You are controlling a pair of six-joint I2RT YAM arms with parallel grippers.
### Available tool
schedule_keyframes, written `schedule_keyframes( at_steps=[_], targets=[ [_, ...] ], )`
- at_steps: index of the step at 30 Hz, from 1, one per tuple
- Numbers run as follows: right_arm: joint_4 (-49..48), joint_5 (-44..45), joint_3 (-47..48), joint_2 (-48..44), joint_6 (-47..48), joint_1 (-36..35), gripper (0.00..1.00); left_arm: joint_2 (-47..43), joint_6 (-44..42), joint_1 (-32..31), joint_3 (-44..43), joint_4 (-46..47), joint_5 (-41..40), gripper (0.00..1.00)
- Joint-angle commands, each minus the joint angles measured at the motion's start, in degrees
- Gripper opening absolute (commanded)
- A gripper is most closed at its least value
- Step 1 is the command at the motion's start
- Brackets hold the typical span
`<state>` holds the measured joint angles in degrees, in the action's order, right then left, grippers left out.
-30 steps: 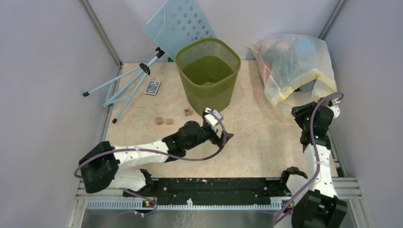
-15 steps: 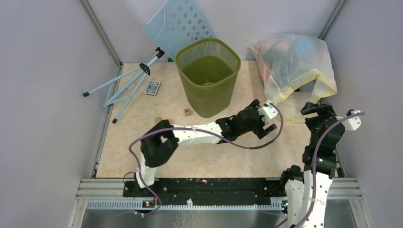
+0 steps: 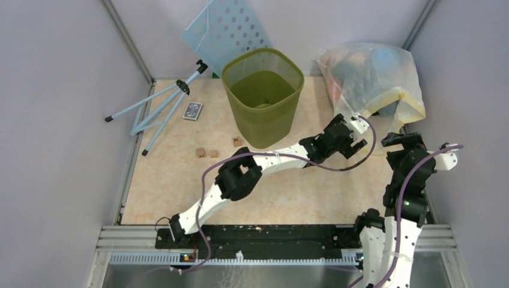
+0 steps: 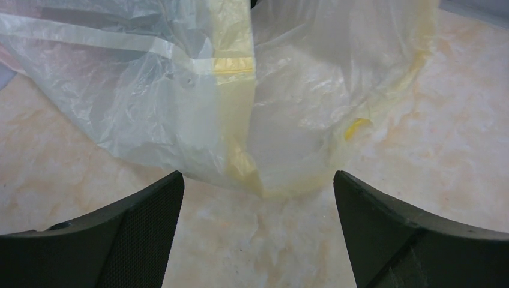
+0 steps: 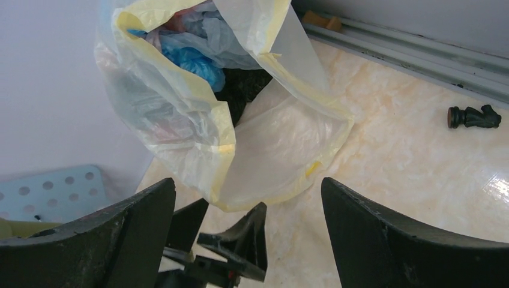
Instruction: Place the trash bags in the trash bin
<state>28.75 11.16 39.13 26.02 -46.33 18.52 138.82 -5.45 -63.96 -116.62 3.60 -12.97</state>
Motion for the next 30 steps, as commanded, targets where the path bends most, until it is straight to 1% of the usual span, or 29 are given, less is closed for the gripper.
schedule_keyframes(
  at_steps=[1, 3, 4, 5, 6, 7, 9, 10, 11, 14, 17, 19, 20, 23, 30],
  targets=[
    [-0.35, 1.98, 2.06, 0.43, -0.03, -0.76, 0.90, 4.60, 2.24, 1.42, -6.99, 4.94, -2.57, 0.99],
    [-0.59, 2.34, 1.67, 0.43, -0.05, -0.90, 0.90, 6.48, 2.52, 2.11, -8.57, 5.44, -3.92, 0.99],
    [-0.87, 2.45, 1.34, 0.39, -0.02, -0.94, 0.90, 6.80, 2.36, 2.41, -8.52, 6.11, -4.50, 0.97],
    [-1.14, 2.45, 1.02, 0.35, 0.04, -0.94, 0.89, 7.01, 1.93, 2.61, -8.27, 6.60, -4.91, 0.91],
    [-1.58, 2.27, 0.49, 0.26, 0.07, -0.97, 0.88, 6.96, 1.34, 2.80, -7.82, 6.95, -5.23, 0.80],
    [-2.12, 1.91, -0.07, 0.19, 0.21, -1.06, 0.86, 6.60, 0.92, 3.03, -7.12, 7.25, -5.45, 0.63],
    [-3.97, 0.22, -1.65, 0.04, 0.92, -1.15, 0.79, 3.97, 0.20, 3.25, -3.80, 9.20, -6.37, 0.22],
    [-5.20, -1.93, -3.00, 0.00, 1.19, -1.16, 0.76, 2.23, 0.03, 3.35, -1.12, 10.64, -6.58, 0.04],
    [-6.23, -3.64, -3.97, 0.04, 1.23, -1.19, 0.73, 0.08, 0.20, 3.45, 1.89, 12.08, -6.39, 0.00],
    [-8.45, -7.63, -6.78, 0.02, 1.27, -1.17, 0.66, -6.15, 1.73, 3.91, 11.31, 15.27, -3.22, 0.00],
    [-11.33, -11.49, -9.47, 0.15, 1.24, -1.13, 0.58, -11.85, 5.00, 4.43, 18.52, 16.02, -1.73, 0.00],
    [-14.52, -14.81, -11.32, 0.92, 1.25, -1.13, 0.47, -15.44, 7.74, 4.78, 23.18, 16.67, -0.58, 0.00],
    [-15.95, -16.61, -11.95, 1.91, 1.44, -1.22, 0.44, -17.14, 8.35, 4.91, 25.52, 17.38, 0.11, 0.00],
    [-16.97, -20.25, -12.24, 5.79, 2.05, -1.25, 0.43, -22.76, 8.91, 4.91, 33.89, 21.87, 2.35, 0.00],
    [-19.68, -20.75, -12.08, 8.18, 3.51, -1.35, 0.43, -30.49, 9.62, 4.83, 45.45, 19.86, 0.91, 0.00]
  ],
)
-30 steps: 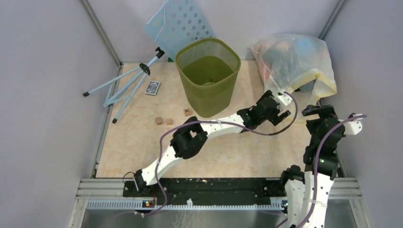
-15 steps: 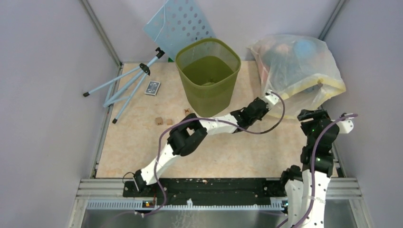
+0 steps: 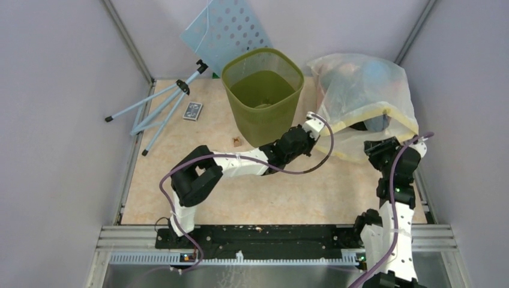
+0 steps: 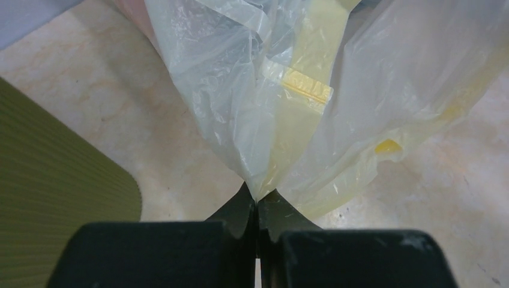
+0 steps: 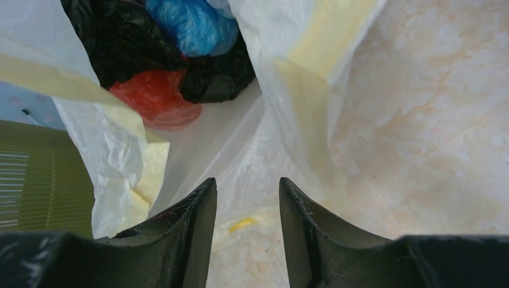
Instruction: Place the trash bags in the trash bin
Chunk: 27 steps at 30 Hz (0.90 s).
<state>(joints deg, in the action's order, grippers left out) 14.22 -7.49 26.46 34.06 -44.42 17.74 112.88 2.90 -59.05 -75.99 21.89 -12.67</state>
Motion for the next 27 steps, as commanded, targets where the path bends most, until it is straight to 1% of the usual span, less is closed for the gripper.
schedule_keyframes(
  at_steps=[1, 5, 7, 8, 9, 10, 11, 13, 17, 20, 22, 24, 26, 27],
  targets=[
    [-5.09, -2.17, 0.95, 0.70, 1.70, -0.54, 0.42, -5.16, 1.15, -0.10, 6.00, 1.47, 1.00, 0.00],
    [-5.44, -4.16, 2.29, 2.83, 1.95, -0.54, 0.41, -6.81, 1.01, -0.19, 7.98, -1.67, 2.50, 0.00],
    [-4.90, -4.94, 3.14, 3.30, 2.23, -0.54, 0.41, -8.10, 1.37, -0.34, 7.88, -4.81, 3.05, 0.09],
    [-4.25, -4.99, 3.80, 3.48, 2.33, -0.62, 0.42, -8.87, 1.63, -0.64, 8.10, -5.81, 2.79, 0.16],
    [-3.67, -4.96, 4.42, 3.61, 2.41, -0.63, 0.43, -9.85, 1.60, -1.20, 8.76, -5.81, 1.83, 0.27],
    [-3.78, -5.00, 5.01, 3.64, 2.23, -0.64, 0.44, -10.79, 1.15, -1.82, 9.59, -5.31, 0.57, 0.43],
    [-4.15, -4.93, 5.27, 3.68, 1.86, -0.64, 0.47, -11.51, 0.36, -2.45, 10.37, -4.72, -0.37, 0.57],
    [-5.50, -4.52, 6.02, 4.37, 1.47, -0.60, 0.50, -12.35, -1.39, -3.67, 10.00, -4.84, -2.11, 0.67],
    [-7.49, -4.29, 8.96, 8.20, 1.26, -0.65, 0.53, -11.46, -6.41, -5.38, 5.67, -7.87, -4.51, 0.76],
    [-8.79, -2.00, 11.30, 11.67, 2.16, -0.60, 0.57, -10.36, -7.48, -5.81, 2.08, -10.28, -5.18, 0.82],
    [-10.55, -0.83, 12.23, 13.55, 2.51, -0.66, 0.59, -9.62, -8.18, -5.82, 0.46, -10.18, -4.95, 0.85],
    [-11.97, -1.81, 13.56, 15.33, 2.17, -0.79, 0.59, -8.73, -9.52, -5.82, -0.79, -8.81, -4.13, 0.90],
    [-12.86, -2.83, 15.01, 16.86, 1.46, -1.94, 0.59, -7.09, -10.69, -5.87, -2.78, -7.83, -3.36, 0.98],
    [-13.16, -2.77, 15.77, 17.39, 1.21, -2.93, 0.59, -5.94, -11.13, -5.85, -4.56, -7.96, -3.20, 0.99]
  ],
)
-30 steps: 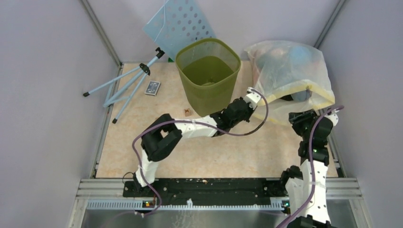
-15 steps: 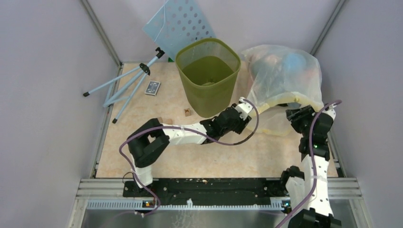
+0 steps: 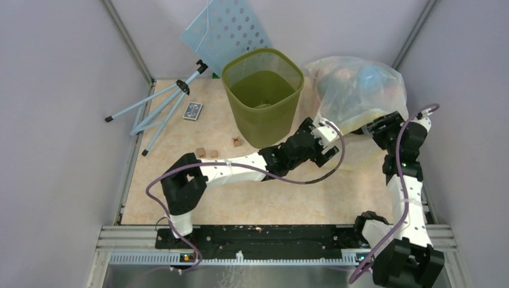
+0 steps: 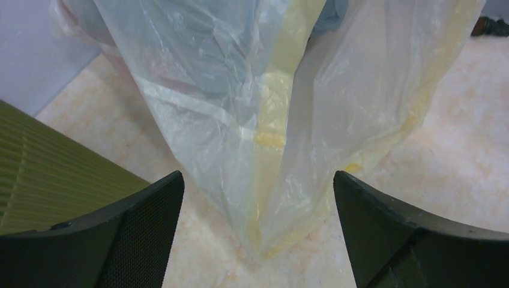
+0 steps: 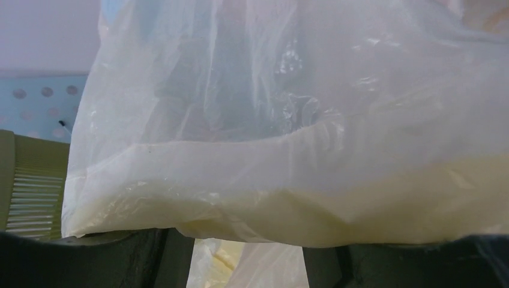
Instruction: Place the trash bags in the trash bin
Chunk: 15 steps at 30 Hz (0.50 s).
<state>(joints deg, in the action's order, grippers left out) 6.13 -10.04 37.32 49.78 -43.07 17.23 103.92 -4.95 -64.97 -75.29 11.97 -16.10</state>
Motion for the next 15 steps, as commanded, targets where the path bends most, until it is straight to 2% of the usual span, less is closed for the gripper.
schedule_keyframes(
  at_steps=[1, 6, 15],
  targets=[
    [-5.32, 0.17, 5.66, 2.17, -0.38, -3.69, 0.59, 4.33, -3.58, 0.10, -7.25, 1.52, 0.37, 0.99],
    [-7.43, 1.25, 8.55, 4.29, -1.73, -7.21, 0.60, 11.22, -3.41, 0.10, -17.47, 1.69, -0.34, 0.99],
    [-8.90, 0.20, 10.30, 6.56, -2.08, -7.22, 0.59, 18.36, 0.72, 2.58, -25.15, 5.77, 2.30, 0.99]
  ],
)
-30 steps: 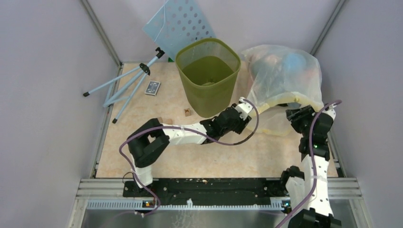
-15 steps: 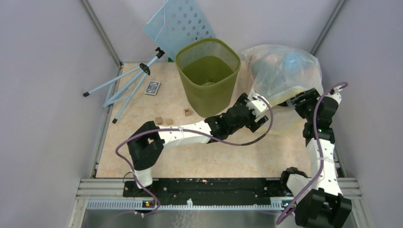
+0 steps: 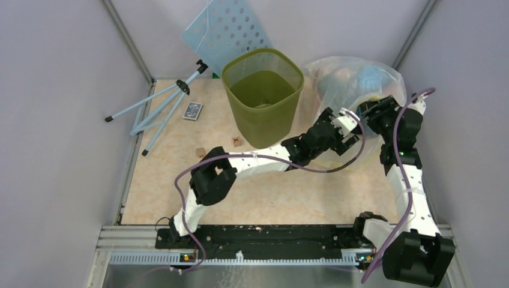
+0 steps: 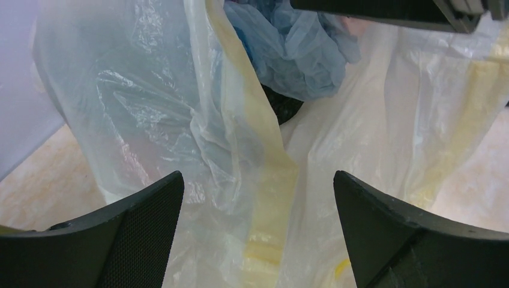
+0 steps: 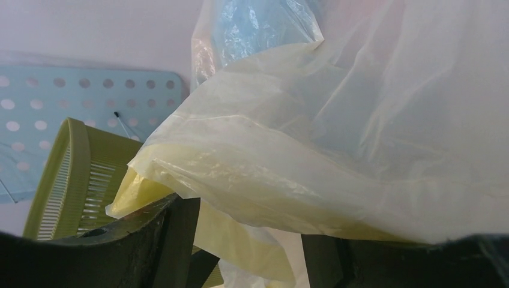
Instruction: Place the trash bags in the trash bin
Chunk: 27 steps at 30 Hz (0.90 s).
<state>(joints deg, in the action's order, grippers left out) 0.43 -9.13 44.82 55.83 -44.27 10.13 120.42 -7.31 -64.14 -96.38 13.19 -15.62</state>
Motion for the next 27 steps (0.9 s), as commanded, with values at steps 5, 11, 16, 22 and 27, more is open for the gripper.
schedule_keyframes(
  at_steps=[5, 11, 16, 22, 27],
  targets=[
    [-3.17, -1.18, 3.65, 0.16, -1.09, -0.11, 0.57, 4.23, 5.94, 3.35, -6.96, 6.10, 3.18, 0.98],
    [-2.56, -0.77, 3.96, -1.30, -1.11, -0.11, 0.55, 6.33, 5.68, 4.33, -9.95, 8.31, 1.48, 0.91],
    [-1.27, 1.48, 4.09, -2.31, 0.02, -0.14, 0.54, 7.23, 5.57, 5.32, -13.27, 8.56, 4.53, 0.60],
    [1.88, 4.02, 3.23, -4.98, 4.10, -0.11, 0.53, 4.85, 4.53, 6.68, -13.77, 4.26, 5.77, 0.00],
    [-3.38, 3.05, -4.67, -9.67, 8.16, -0.11, 0.50, 1.70, 6.78, 7.51, -17.00, -4.82, 9.77, 0.00]
  ],
)
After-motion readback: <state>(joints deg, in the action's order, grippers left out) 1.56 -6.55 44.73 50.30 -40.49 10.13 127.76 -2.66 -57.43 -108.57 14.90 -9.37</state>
